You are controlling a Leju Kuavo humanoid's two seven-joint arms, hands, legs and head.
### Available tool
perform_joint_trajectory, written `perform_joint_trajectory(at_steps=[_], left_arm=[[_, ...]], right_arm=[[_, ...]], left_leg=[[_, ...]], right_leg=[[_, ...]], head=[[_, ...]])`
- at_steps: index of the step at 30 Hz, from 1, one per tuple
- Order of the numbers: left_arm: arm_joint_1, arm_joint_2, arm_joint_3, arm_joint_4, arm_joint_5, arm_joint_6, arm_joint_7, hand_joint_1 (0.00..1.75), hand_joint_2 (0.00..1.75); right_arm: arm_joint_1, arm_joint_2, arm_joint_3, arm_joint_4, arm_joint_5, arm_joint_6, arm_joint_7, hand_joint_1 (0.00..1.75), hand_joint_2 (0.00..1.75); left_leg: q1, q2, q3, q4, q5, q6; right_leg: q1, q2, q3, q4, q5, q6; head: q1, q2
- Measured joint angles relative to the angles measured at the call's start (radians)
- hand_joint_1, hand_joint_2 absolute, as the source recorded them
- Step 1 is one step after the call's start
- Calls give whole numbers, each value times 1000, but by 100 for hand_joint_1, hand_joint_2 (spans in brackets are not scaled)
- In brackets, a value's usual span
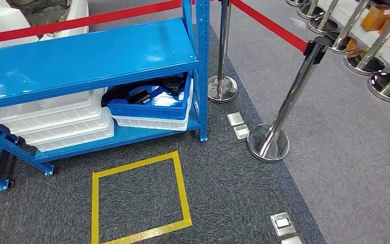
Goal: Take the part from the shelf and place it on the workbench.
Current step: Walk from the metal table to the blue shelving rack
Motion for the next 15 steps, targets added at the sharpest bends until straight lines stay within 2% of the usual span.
perform_joint_trajectory(at_steps=[1,3,4,5,7,8,10,11,12,13,14,15], left_arm=[[0,0,0,0,0,0,0,0,0],[-1,0,0,0,0,0,0,0,0],[-2,0,0,0,0,0,0,0,0],[-2,0,0,0,0,0,0,0,0],[-2,0,0,0,0,0,0,0,0],[-1,0,0,0,0,0,0,0,0],[-1,0,0,0,0,0,0,0,0],[-2,-1,0,0,0,0,0,0,0],[-3,-1,0,0,0,0,0,0,0],[-3,-1,0,0,0,0,0,0,0],[-2,-2,0,0,0,0,0,0,0],[-2,-2,0,0,0,0,0,0,0]], right_arm=[[-1,0,1,0,-1,0,0,0,175],[-3,0,3,0,-5,0,0,0,175],[-4,0,4,0,-7,0,0,0,175],[-5,0,5,0,-8,-1,-1,0,175],[-8,1,7,0,-11,-1,-1,0,175],[-9,1,8,0,-11,-1,-1,0,175],[-12,1,10,0,-11,-1,-2,0,175],[-11,1,11,0,-11,-1,-2,0,175],[-10,1,13,0,-11,-1,-2,0,175],[-7,0,14,0,-11,-1,-2,0,131],[-5,0,16,1,-12,-1,0,0,87],[-3,0,18,1,-14,-2,2,0,44]], left_leg=[[-1,7,25,-55,37,4],[-9,45,87,-190,95,16],[-15,60,106,-233,106,21],[-19,68,113,-251,106,24],[-22,53,114,-258,105,31],[-19,44,119,-265,107,35],[-11,27,129,-281,114,47],[-10,19,132,-285,115,51],[-9,10,132,-285,114,55],[-10,0,133,-285,113,57],[-10,-10,135,-284,111,58],[-10,-19,137,-282,108,58]], right_leg=[[0,-11,6,0,-4,2],[2,-31,18,-1,-13,8],[4,-39,23,-2,-17,12],[5,-47,27,-4,-20,15],[6,-63,36,-10,-24,23],[5,-55,40,-8,-29,28],[4,-11,22,44,-64,34],[2,17,-4,98,-91,35],[3,32,-38,162,-118,35],[3,39,-71,217,-135,36],[3,41,-92,247,-133,37],[2,41,-98,241,-111,38]], head=[[0,0],[0,0],[0,0],[0,0],[1,0],[1,0],[5,0],[9,0],[12,0],[15,0],[17,0],[19,0]])
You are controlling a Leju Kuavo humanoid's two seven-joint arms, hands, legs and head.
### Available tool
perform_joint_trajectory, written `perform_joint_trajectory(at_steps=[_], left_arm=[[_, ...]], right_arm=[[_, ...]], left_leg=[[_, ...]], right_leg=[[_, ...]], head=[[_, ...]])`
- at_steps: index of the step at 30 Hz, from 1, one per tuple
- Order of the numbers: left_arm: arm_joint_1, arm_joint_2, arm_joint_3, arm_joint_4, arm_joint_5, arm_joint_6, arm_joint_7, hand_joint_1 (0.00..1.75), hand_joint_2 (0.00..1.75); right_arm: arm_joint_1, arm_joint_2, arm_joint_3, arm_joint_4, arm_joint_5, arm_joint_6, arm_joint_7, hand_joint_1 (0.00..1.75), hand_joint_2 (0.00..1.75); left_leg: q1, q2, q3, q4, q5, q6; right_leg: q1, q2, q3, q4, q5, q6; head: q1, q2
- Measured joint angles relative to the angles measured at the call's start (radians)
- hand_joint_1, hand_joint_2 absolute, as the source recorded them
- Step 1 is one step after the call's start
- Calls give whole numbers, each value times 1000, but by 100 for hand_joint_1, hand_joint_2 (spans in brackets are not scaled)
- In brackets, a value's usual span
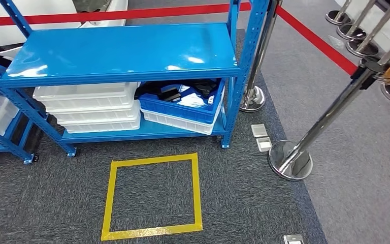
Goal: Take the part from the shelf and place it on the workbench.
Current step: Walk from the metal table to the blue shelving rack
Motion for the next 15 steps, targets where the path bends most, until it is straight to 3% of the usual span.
perform_joint_trajectory(at_steps=[1,3,4,6,10,14,15], left_arm=[[1,0,0,0,0,0,0,0,0],[1,0,0,0,0,0,0,0,0],[1,0,0,0,0,0,0,0,0],[0,0,0,0,0,0,1,0,0],[1,0,0,0,0,0,2,0,0],[0,0,0,0,0,0,3,0,0],[0,0,0,0,0,0,3,0,0]], right_arm=[[1,-1,1,0,-1,-1,1,0,0],[-1,-2,2,1,-3,-2,5,0,0],[-2,-2,3,2,-4,-3,8,0,0],[-2,-2,6,3,-8,-1,17,0,0],[3,0,10,4,-22,9,27,0,0],[3,4,14,5,-37,10,33,0,175],[3,4,14,5,-38,9,34,0,175]], left_leg=[[1,-8,2,3,-4,-2],[0,-18,3,15,-15,-12],[-1,-21,1,21,-20,-18],[-3,-24,-2,28,-25,-28],[0,-25,3,26,-27,-18],[2,-24,11,19,-26,-17],[2,-24,12,18,-26,-17]], right_leg=[[-1,0,10,-41,38,0],[-2,8,48,-159,110,0],[-2,14,60,-199,125,-3],[0,22,67,-222,123,-11],[5,20,70,-226,123,-18],[8,20,75,-227,119,-24],[8,20,75,-227,118,-25]], head=[[2,0],[8,0],[9,0],[8,0],[0,0],[-2,0],[-2,0]])
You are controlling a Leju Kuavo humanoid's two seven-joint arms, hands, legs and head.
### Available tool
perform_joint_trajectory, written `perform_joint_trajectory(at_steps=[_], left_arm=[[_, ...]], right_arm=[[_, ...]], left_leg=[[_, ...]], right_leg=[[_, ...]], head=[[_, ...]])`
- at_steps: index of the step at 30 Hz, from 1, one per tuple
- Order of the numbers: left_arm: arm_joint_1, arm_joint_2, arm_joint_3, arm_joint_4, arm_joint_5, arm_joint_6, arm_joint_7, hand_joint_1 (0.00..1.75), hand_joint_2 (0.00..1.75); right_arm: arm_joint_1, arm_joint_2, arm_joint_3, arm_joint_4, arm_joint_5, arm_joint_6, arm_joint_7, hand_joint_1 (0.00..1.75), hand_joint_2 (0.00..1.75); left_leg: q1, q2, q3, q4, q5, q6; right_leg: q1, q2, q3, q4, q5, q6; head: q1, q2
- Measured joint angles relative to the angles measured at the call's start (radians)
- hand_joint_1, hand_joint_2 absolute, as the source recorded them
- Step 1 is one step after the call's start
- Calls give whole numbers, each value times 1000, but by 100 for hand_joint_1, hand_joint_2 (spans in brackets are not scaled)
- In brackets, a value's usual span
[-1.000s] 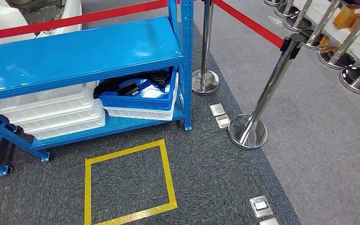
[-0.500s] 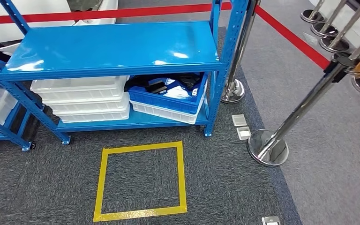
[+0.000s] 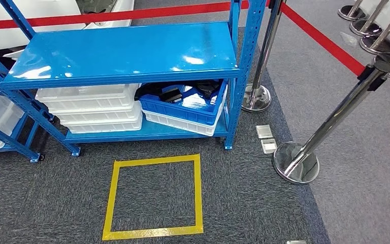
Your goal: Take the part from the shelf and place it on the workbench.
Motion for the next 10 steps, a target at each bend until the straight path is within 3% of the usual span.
perform_joint_trajectory(at_steps=[3,5,7,10], left_arm=[[0,0,0,0,0,0,0,0,0],[0,0,0,0,0,0,1,0,87],[0,0,-1,0,0,-4,2,0,175],[0,0,-5,0,0,-19,2,0,175]], right_arm=[[0,0,0,0,0,0,0,0,175],[1,2,2,0,-1,-1,1,0,175],[1,4,6,0,-3,-6,3,0,175],[1,4,9,0,-6,-13,6,0,175]], left_leg=[[0,0,0,0,0,0],[0,0,2,-2,0,-1],[1,0,4,-6,-1,-11],[3,0,5,-7,-2,-22]], right_leg=[[0,0,0,0,0,-1],[1,0,1,0,-1,-2],[2,0,2,0,-3,-4],[3,0,3,0,-3,-5]], head=[[0,0],[0,0],[0,0],[0,0]])
